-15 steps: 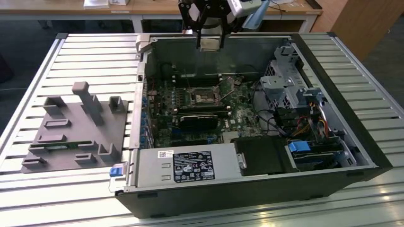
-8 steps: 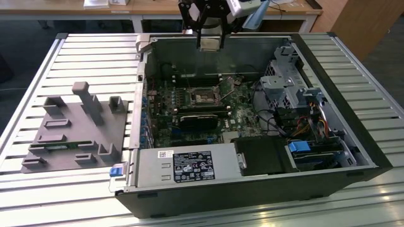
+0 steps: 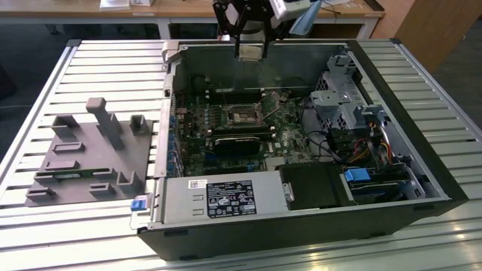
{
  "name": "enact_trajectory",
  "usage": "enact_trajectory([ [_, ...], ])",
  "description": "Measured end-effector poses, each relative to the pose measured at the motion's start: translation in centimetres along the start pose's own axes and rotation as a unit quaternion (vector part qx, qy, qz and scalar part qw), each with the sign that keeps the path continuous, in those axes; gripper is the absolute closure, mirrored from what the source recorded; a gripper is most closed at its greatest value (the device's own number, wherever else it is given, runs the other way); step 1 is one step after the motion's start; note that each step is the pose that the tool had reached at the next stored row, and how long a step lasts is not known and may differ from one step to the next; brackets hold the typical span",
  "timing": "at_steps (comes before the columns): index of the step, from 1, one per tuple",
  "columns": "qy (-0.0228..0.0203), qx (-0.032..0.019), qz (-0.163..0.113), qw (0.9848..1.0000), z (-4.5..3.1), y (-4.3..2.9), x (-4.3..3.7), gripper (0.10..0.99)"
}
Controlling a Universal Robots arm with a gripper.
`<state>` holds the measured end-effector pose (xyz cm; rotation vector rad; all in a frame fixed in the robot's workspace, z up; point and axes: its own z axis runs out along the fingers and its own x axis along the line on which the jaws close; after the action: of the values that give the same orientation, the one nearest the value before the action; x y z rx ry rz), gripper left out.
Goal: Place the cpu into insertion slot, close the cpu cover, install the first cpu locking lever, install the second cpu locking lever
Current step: 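Place the cpu into insertion slot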
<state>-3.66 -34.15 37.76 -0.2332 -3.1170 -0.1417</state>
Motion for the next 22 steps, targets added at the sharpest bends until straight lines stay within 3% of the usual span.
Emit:
enact_trajectory([
  [22, -0.0027, -0.0005, 0.03, 0.9995, 0.02, 0.0, 0.0, 0.545],
])
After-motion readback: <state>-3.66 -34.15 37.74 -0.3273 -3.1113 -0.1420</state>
